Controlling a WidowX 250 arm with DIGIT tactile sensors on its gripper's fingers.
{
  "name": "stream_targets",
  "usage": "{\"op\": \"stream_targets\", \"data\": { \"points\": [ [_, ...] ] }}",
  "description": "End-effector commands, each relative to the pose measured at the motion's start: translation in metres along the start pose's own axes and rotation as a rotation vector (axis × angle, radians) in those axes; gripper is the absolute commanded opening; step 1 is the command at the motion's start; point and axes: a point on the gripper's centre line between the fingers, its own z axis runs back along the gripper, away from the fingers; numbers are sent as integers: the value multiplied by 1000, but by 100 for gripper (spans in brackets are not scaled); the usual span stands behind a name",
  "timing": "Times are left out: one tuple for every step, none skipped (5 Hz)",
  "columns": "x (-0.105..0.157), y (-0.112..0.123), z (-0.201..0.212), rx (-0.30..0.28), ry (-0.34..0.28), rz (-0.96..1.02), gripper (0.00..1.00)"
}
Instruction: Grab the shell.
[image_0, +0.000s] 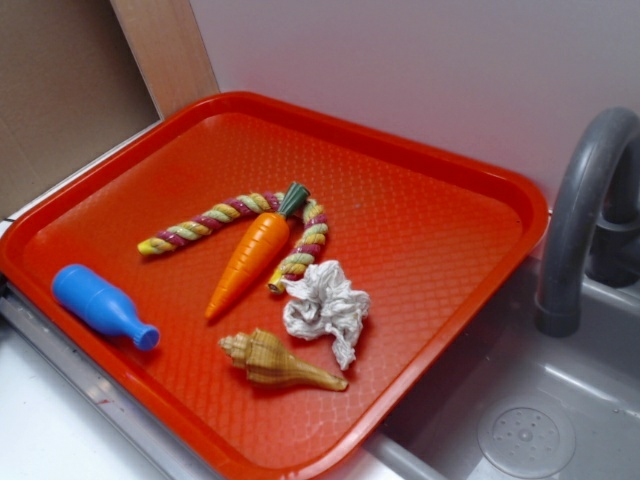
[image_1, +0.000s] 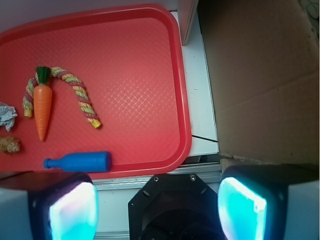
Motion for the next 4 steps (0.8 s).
{"op": "stream_targets", "data": {
  "points": [
    [0, 0, 0, 0, 0, 0, 100],
    [15, -37, -8, -19, -55, -204, 100],
    [19, -83, -20, -26, -111, -457, 100],
    [18, -121, -44, -166, -111, -685, 100]
  ]
}}
